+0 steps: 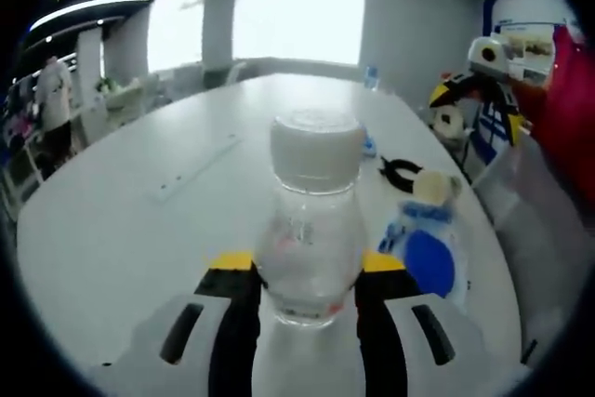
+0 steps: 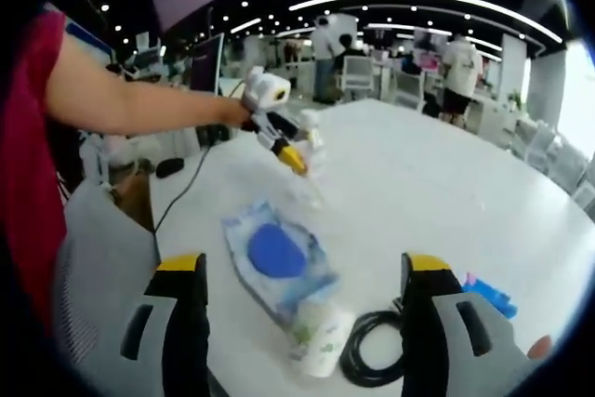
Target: Arrange the tabletop items into an orderly group along one side of the table until the central work area is clear of visible clutter.
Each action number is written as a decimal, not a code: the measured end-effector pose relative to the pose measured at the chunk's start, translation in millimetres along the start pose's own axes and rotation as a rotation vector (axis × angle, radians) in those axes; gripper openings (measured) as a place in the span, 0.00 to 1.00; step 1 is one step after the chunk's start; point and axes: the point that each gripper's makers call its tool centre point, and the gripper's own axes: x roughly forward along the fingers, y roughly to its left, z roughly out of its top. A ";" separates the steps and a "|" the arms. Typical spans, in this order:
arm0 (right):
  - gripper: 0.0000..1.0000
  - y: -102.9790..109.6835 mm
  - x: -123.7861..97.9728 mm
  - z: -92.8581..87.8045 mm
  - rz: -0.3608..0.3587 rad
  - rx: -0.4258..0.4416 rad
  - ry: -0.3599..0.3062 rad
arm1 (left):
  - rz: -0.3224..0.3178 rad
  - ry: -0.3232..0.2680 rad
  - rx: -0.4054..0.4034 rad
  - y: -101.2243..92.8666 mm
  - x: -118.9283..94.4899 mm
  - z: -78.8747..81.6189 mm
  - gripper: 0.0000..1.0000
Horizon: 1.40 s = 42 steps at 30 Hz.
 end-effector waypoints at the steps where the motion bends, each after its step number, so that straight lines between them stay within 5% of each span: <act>1: 0.84 -0.1 0.3 -0.4 0.000 -0.001 0.002 | -0.002 0.001 0.000 -0.2 -1.1 -0.7 0.36; 42: 0.83 4.5 10.6 -2.1 0.019 0.001 0.012 | 0.000 -0.037 0.024 -5.0 -15.0 -9.7 0.38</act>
